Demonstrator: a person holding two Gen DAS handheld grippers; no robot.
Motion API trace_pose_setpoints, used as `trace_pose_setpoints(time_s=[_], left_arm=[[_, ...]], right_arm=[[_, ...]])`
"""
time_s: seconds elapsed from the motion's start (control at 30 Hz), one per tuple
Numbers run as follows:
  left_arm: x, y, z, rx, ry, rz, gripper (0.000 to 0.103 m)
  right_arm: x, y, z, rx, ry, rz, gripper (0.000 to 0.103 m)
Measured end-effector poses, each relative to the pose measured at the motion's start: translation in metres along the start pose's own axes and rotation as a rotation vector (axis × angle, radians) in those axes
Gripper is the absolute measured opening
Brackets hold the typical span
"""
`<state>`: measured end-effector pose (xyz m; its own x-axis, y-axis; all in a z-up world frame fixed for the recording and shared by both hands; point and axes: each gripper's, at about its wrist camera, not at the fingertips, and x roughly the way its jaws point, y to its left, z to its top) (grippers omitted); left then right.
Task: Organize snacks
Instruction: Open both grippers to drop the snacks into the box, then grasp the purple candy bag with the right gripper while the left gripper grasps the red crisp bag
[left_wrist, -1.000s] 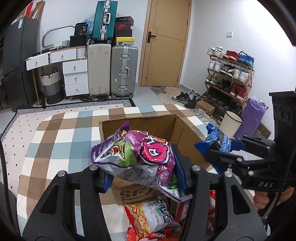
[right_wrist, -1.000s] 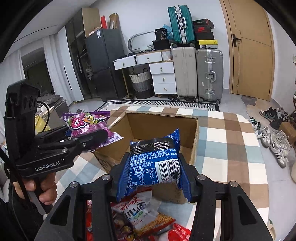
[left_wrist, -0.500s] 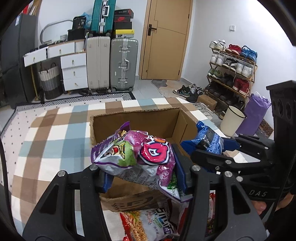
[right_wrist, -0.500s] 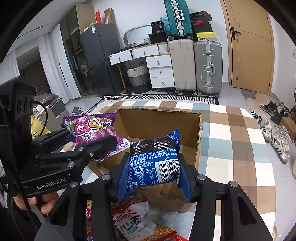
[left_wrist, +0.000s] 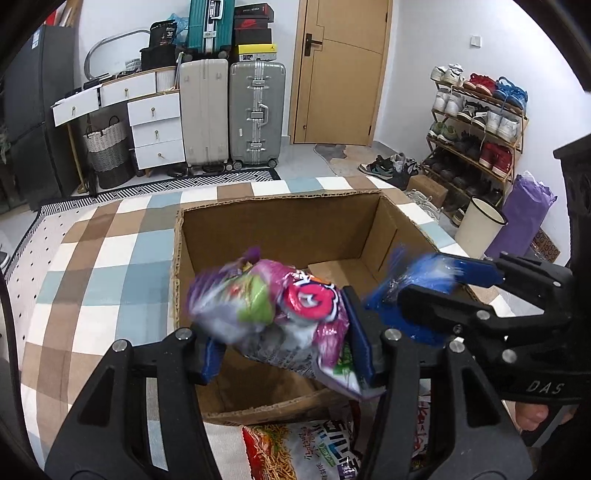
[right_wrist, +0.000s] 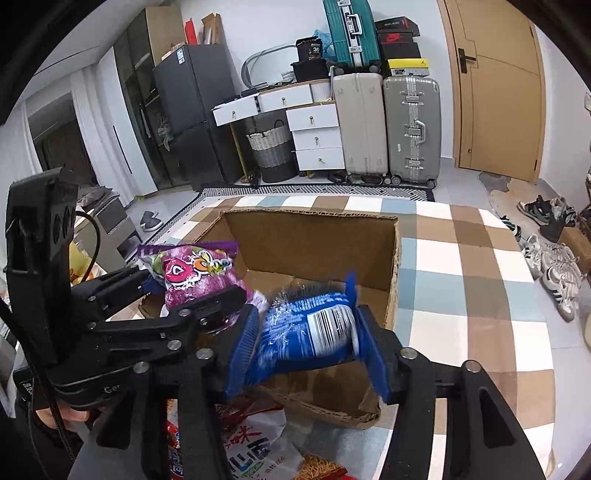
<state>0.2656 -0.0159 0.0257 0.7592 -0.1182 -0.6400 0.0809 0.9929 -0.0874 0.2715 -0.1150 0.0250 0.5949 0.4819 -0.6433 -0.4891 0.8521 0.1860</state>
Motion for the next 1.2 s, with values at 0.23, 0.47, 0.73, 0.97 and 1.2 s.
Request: trace_pose_setpoints(time_s=[0.23,0.47,0.73,0.97,1.2], left_arm=[[-0.027,0.001,-0.001,0.021,-0.039,0.038,0.090],[-0.076,0.002,-0.009,0.010,-0.081,0.026,0.102],[-0.132,0.001,-0.036,-0.014,-0.119,0.055,0.102],[-0.181,0.003,-0.070,-0.028,-0.142,0.094,0.102],[-0.206,0.008,-0.102,-0.052,-0.124,0.090,0.102]], right_arm=[[-0.027,-0.001,0.000,-0.001,-0.091,-0.007,0.096],[-0.067,0.002,-0.007,-0.015,-0.146,-0.047,0.103],[-0.108,0.008,-0.034,-0.038,-0.141,-0.084,0.103],[-0.135,0.006,-0.060,-0.024,-0.146,-0.104,0.103],[-0.147,0.004,-0.088,0.024,-0.120,-0.101,0.103]])
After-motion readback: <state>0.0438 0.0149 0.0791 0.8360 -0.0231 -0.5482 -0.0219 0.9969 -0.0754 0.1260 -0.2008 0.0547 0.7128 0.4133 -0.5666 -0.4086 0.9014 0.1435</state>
